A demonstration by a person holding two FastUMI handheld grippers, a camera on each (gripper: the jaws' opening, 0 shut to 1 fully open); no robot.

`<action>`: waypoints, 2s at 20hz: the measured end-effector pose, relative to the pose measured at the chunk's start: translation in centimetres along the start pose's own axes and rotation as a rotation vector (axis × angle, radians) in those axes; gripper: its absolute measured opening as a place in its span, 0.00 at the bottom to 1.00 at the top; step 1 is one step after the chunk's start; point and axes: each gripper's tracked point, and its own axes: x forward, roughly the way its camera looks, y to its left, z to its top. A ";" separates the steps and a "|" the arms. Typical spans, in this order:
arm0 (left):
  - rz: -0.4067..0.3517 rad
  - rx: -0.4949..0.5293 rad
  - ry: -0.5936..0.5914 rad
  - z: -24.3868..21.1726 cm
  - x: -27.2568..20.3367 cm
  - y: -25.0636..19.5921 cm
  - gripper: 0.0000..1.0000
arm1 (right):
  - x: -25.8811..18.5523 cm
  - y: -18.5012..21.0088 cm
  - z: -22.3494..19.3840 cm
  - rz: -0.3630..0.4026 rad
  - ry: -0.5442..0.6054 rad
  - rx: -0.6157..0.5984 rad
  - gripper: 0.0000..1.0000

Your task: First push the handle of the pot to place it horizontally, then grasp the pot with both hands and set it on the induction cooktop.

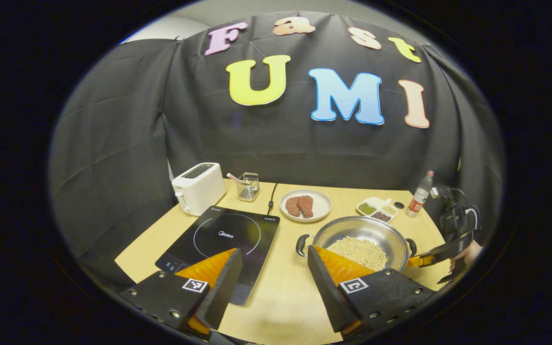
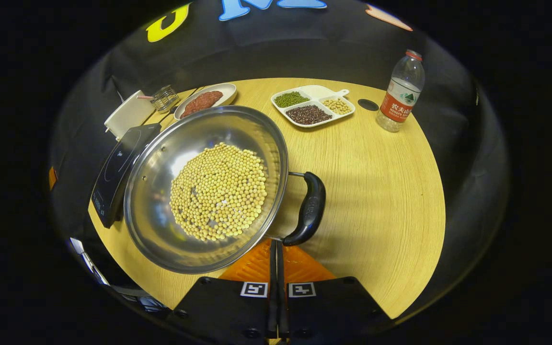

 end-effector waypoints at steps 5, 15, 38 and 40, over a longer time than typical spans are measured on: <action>0.023 -0.020 0.016 -0.2 0.2 0.2 0.84 | 0.2 -0.3 0.4 0.009 -0.012 0.008 0.02; -0.046 -0.052 0.017 0.4 1.6 1.5 0.84 | -3.8 -2.4 0.3 -0.095 -0.077 0.074 0.17; -0.439 -0.111 0.276 -3.2 16.2 -3.3 0.84 | -5.4 -0.1 7.8 -0.067 -0.183 0.308 0.98; -0.460 -0.138 0.321 -4.4 17.7 -4.8 0.84 | -4.2 -0.7 7.7 -0.074 -0.170 0.299 0.98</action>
